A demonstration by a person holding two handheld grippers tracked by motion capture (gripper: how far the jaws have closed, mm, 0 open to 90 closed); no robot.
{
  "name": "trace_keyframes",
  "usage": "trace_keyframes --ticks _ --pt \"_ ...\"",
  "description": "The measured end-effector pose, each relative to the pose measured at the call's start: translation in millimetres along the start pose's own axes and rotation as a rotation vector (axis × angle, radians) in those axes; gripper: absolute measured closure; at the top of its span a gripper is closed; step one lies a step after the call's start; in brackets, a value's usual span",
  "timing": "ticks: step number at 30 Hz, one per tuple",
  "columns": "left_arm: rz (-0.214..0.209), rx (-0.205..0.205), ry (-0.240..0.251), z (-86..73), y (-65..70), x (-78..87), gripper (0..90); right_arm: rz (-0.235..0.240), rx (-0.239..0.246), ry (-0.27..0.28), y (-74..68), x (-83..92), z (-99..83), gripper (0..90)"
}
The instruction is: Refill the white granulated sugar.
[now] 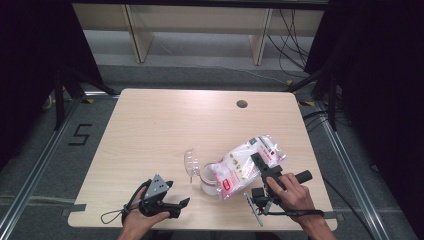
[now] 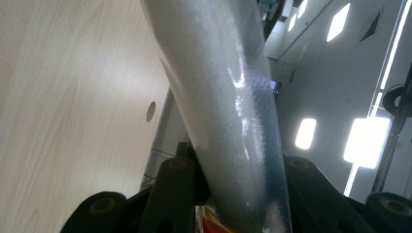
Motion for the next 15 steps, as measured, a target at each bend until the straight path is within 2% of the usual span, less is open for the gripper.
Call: trace_keyframes --ticks 3,5,6,8,9,11,12,13,15 --pt "0.002 0.004 0.001 -0.4 0.4 0.0 17.9 0.014 0.008 -0.005 0.4 0.4 -0.3 75.8" --pt "-0.002 0.016 0.018 0.3 0.3 -1.0 17.9 0.013 0.006 -0.005 0.3 0.4 -0.3 75.9" --pt "0.001 0.017 0.012 0.1 0.5 -0.9 18.0 0.006 0.029 0.003 2.3 0.1 0.1 76.0" --pt "0.005 0.003 0.0 -0.4 0.1 0.0 18.0 0.007 0.028 0.003 2.2 0.1 0.1 76.1" --pt "0.005 0.001 0.002 -0.3 -0.2 -0.2 17.9 0.012 0.003 -0.006 0.7 0.3 -0.1 76.1" --pt "0.0 -0.001 -0.001 0.1 -0.2 0.1 17.9 0.009 -0.011 -0.01 -0.1 1.0 -0.3 76.3" --pt "0.001 0.0 -0.001 -0.2 -0.1 -0.1 17.9 0.011 0.003 -0.005 0.9 0.5 -0.1 76.3" --pt "0.002 0.003 0.0 -0.6 0.1 0.1 18.0 0.011 -0.013 -0.011 -0.3 1.0 -0.4 76.4" --pt "-0.002 0.002 0.005 0.0 -0.2 0.0 18.0 0.011 0.007 -0.003 1.4 0.4 0.0 76.5"
Point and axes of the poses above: each handheld gripper's, and its own axes: x roughly backward along the jaws, z roughly out of its top, y roughly to its right, the point moved 2 cm from there along -x, roughly forward along the jaws, and after that the axes turned 2 degrees about -y, right-handed, at the moved point
